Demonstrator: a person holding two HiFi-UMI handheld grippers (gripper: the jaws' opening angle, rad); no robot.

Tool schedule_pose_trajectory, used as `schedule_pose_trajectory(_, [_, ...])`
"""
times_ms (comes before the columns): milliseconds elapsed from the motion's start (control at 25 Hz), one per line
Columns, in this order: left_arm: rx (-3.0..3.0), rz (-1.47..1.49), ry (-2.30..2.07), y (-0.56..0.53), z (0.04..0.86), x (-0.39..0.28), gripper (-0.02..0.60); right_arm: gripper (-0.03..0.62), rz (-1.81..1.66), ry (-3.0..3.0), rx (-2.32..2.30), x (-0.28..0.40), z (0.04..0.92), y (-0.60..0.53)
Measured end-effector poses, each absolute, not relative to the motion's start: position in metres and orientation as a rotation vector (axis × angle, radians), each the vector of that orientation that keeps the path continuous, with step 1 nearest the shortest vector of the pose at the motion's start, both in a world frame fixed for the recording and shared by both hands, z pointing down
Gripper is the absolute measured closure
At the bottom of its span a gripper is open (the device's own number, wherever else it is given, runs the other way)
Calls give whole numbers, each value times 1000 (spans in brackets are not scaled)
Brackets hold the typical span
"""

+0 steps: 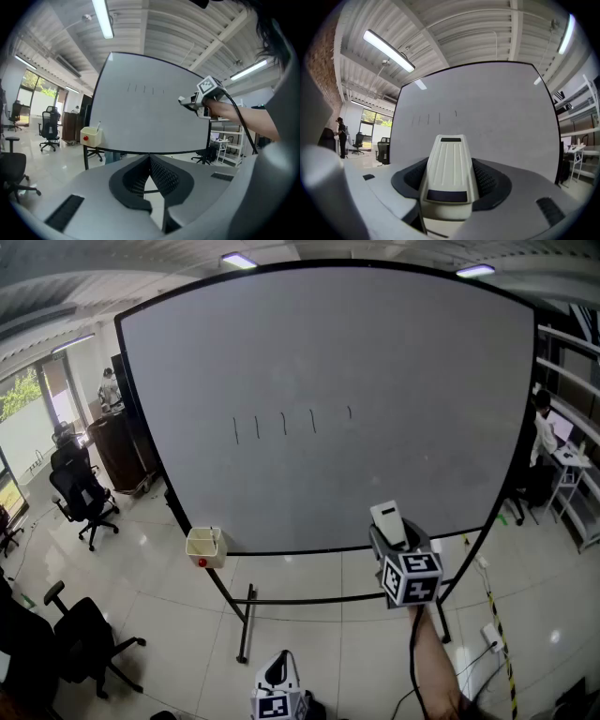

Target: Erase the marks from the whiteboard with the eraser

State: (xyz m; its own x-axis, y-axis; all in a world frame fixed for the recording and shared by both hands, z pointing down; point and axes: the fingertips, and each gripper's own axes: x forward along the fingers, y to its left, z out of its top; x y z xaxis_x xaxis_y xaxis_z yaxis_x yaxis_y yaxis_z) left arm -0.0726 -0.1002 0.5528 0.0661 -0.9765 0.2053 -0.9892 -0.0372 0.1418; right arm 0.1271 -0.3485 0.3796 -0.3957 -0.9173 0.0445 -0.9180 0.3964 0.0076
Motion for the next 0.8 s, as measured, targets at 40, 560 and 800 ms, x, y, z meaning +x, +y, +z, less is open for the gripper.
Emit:
schedule_pose_trajectory(40, [2105,84,-1990,-107,553,-78,581,316,-9,-2569,1743,128,360,-370])
schedule_pose_trajectory(560, [2260,69,-1969,-250,526,-166,581,316,-238,-2332,2144,117,212,-534])
schedule_pose_trajectory(800, [2222,50,-1950,-276,535,-186,581,318,-349,-2216,2216,104,216,-532])
